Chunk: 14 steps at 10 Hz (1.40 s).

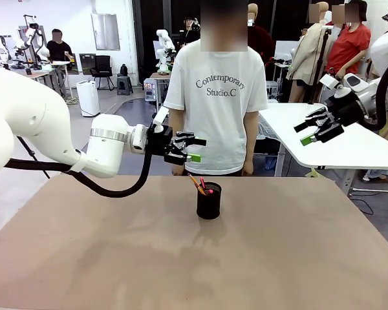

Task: Place the pens into the pen holder.
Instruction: Pick up a writing instrument from the table and place it into the Pen holder.

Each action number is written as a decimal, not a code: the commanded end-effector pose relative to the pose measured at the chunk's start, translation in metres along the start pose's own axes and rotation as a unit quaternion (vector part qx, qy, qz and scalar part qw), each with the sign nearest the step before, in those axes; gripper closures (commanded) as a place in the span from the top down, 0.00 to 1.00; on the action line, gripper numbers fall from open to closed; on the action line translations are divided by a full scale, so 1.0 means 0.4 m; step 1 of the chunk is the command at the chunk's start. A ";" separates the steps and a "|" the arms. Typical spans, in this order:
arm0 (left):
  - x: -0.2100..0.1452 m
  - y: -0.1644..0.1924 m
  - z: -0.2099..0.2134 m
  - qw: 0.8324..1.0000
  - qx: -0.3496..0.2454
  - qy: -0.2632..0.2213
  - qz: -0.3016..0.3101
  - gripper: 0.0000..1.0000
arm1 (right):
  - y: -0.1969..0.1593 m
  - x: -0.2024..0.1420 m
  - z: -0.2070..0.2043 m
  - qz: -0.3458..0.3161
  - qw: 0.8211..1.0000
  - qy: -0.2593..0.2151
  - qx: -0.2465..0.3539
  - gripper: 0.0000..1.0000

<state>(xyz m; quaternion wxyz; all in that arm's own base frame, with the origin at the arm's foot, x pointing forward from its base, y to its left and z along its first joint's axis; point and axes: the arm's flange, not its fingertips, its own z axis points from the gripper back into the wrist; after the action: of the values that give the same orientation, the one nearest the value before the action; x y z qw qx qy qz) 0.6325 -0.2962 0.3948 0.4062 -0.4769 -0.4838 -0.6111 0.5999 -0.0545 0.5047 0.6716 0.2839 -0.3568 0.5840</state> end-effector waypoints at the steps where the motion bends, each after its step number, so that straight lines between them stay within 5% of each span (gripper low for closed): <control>1: -0.002 0.003 -0.007 1.000 -0.009 -0.017 0.000 1.00 | 0.000 0.007 -0.005 0.001 1.000 0.001 -0.007 1.00; 5: -0.006 -0.003 -0.009 1.000 -0.005 -0.005 0.002 1.00 | 0.000 0.007 -0.005 0.001 1.000 0.001 -0.007 1.00; 7: 0.021 -0.070 0.110 0.999 -0.003 0.030 0.029 1.00 | 0.000 0.007 -0.005 0.001 1.000 0.001 -0.007 1.00; 14: 0.215 -0.231 0.385 0.971 -0.004 0.225 0.085 1.00 | 0.000 0.007 -0.005 0.001 1.000 0.001 -0.007 1.00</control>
<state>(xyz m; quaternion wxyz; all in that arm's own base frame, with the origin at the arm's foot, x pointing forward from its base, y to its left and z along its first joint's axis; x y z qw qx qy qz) 0.5606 -0.1370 0.4687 0.5312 -0.3827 -0.3544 -0.6677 0.5999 -0.0546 0.5045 0.6717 0.2839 -0.3568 0.5839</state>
